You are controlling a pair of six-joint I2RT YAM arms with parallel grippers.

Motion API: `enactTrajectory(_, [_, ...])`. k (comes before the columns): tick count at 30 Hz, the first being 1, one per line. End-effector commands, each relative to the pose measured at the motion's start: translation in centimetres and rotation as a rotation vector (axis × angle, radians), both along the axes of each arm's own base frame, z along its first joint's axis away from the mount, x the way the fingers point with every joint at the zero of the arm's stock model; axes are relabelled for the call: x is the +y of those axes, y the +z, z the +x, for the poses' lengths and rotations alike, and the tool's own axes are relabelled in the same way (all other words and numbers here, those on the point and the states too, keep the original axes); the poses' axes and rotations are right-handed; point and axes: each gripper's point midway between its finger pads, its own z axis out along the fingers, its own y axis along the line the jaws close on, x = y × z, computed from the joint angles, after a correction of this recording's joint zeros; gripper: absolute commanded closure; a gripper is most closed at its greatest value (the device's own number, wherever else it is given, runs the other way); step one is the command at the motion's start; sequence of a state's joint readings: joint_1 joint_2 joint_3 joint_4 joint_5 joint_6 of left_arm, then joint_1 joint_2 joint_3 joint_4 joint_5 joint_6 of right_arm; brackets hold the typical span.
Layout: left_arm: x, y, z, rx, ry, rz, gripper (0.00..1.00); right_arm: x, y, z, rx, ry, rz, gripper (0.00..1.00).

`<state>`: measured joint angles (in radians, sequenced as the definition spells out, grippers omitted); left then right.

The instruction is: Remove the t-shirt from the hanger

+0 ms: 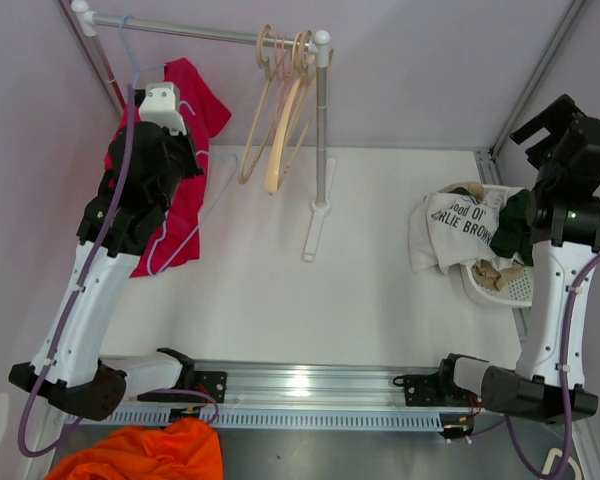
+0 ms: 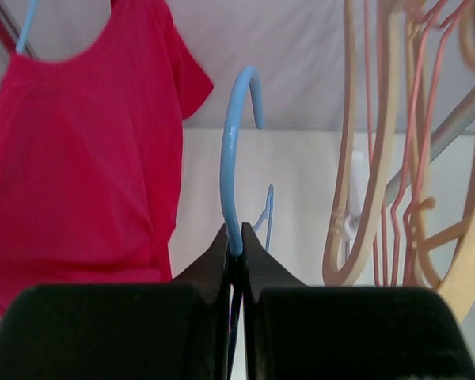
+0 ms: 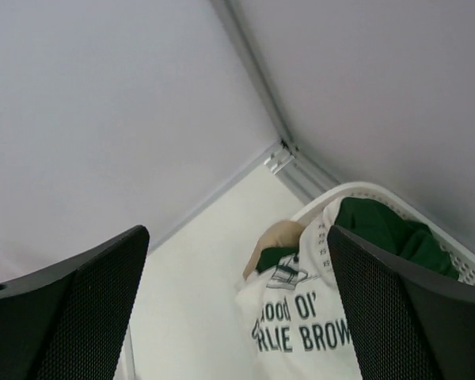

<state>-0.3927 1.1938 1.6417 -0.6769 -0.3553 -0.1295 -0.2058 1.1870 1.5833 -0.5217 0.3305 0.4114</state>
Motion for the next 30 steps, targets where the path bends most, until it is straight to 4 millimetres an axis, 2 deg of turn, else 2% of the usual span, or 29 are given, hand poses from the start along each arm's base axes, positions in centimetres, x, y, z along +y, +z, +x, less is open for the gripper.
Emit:
enactTrajectory(1, [-0.7, 5.9, 1.2, -0.193, -0.059, 0.009, 0.99, 3.1, 0.6, 2.6, 0.083, 0.2, -0.03, 0.01])
enactTrajectory(3, [-1.2, 7.7, 1.5, -0.237, -0.095, 0.018, 0.99, 4.1, 0.0, 3.4, 0.123, 0.248, -0.025, 0.01])
enactTrajectory(4, [-1.6, 7.6, 2.2, -0.234, -0.111, 0.022, 0.99, 4.9, -0.5, 3.5, 0.121, 0.29, -0.017, 0.01])
enactTrajectory(5, [-2.1, 8.8, 2.2, -0.262, -0.139, 0.011, 0.99, 5.2, 0.3, 3.7, 0.076, 0.302, -0.024, 0.0])
enactTrajectory(7, [-2.7, 8.6, 3.5, -0.254, -0.167, 0.043, 0.99, 6.1, 0.2, 2.9, 0.035, 0.332, -0.011, 0.0])
enactTrajectory(9, [-3.1, 9.7, 3.9, -0.267, -0.204, 0.036, 0.99, 6.8, 1.0, 2.6, -0.014, 0.362, -0.016, 0.01])
enactTrajectory(10, [-3.6, 8.6, 5.4, -0.232, -0.213, 0.045, 0.99, 7.0, 1.4, 2.2, -0.025, 0.368, -0.022, 0.0])
enactTrajectory(13, [-3.9, 10.2, 6.3, -0.258, -0.219, 0.039, 0.99, 7.4, 1.7, 2.0, -0.022, 0.378, -0.032, 0.0])
enactTrajectory(15, [-4.6, 9.4, 7.9, -0.245, -0.224, 0.038, 0.99, 7.4, 1.7, 1.8, -0.009, 0.383, -0.045, 0.01])
enactTrajectory(16, [-4.7, 10.4, 8.2, -0.273, -0.222, 0.029, 0.99, 7.4, 1.8, 1.8, -0.005, 0.389, -0.052, 0.01])
enactTrajectory(18, [-5.1, 9.2, 10.1, -0.246, -0.211, 0.031, 0.99, 7.7, 1.6, 1.9, 0.02, 0.404, -0.063, 0.01])
enactTrajectory(19, [-5.0, 11.2, 9.9, -0.282, -0.204, 0.022, 0.99, 7.8, 1.7, 1.9, 0.025, 0.407, -0.067, 0.0])
enactTrajectory(21, [-5.4, 11.0, 11.6, -0.271, -0.198, 0.028, 0.99, 7.9, 1.7, 1.9, 0.032, 0.413, -0.072, 0.01])
enactTrajectory(23, [-5.4, 11.7, 12.0, -0.284, -0.188, 0.027, 0.99, 8.1, 1.8, 1.8, 0.026, 0.417, -0.075, 0.0])
enactTrajectory(30, [-6.1, 11.6, 13.3, -0.307, -0.203, 0.021, 0.99, 9.1, 2.1, 1.8, 0.046, 0.441, -0.093, 0.01])
